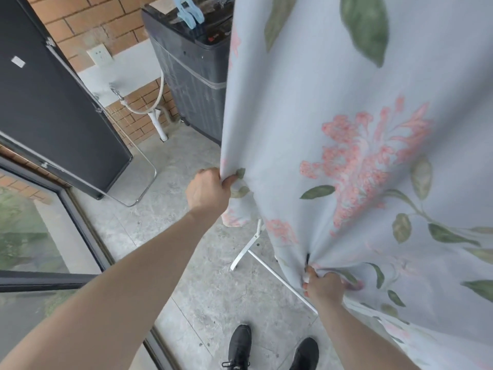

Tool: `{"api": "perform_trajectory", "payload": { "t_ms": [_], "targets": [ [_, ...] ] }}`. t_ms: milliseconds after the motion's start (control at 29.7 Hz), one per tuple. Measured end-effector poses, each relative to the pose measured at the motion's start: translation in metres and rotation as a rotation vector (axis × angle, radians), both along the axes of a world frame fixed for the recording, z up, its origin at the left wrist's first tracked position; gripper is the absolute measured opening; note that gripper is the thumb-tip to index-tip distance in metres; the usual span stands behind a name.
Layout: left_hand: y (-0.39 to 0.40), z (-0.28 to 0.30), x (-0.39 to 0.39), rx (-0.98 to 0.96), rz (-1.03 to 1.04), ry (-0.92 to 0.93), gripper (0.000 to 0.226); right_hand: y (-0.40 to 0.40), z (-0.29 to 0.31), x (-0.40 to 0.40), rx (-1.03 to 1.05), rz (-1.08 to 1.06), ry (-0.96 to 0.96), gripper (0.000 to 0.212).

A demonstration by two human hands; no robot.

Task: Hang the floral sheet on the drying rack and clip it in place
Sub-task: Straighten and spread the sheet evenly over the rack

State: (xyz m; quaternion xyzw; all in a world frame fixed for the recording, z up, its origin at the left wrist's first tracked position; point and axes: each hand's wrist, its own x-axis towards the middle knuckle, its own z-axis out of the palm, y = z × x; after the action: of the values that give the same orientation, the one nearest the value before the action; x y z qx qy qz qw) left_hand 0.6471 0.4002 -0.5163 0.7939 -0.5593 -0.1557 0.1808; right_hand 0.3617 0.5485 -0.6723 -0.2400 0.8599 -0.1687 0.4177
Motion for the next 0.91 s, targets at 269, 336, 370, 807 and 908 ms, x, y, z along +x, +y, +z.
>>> {"api": "perform_trajectory", "payload": {
  "t_ms": [269,336,370,807,908],
  "targets": [
    [-0.021,0.001,-0.007,0.177,-0.052,-0.140,0.045,-0.003,-0.103,-0.045,0.126,0.053,0.087,0.075],
    [-0.016,0.000,-0.012,0.205,-0.055,-0.144,0.043,-0.005,-0.060,-0.032,0.202,0.054,0.090,0.070],
    [-0.012,0.001,-0.013,0.215,-0.054,-0.143,0.044,-0.006,-0.024,-0.019,0.227,0.043,0.070,0.066],
    [0.075,0.095,0.008,0.029,-0.131,0.279,0.051,0.023,0.194,0.017,-0.212,0.107,-0.244,0.062],
    [0.078,0.164,0.006,-0.142,-0.209,0.350,0.051,0.035,0.275,0.017,-0.439,0.238,-0.196,0.049]
  ]
}}
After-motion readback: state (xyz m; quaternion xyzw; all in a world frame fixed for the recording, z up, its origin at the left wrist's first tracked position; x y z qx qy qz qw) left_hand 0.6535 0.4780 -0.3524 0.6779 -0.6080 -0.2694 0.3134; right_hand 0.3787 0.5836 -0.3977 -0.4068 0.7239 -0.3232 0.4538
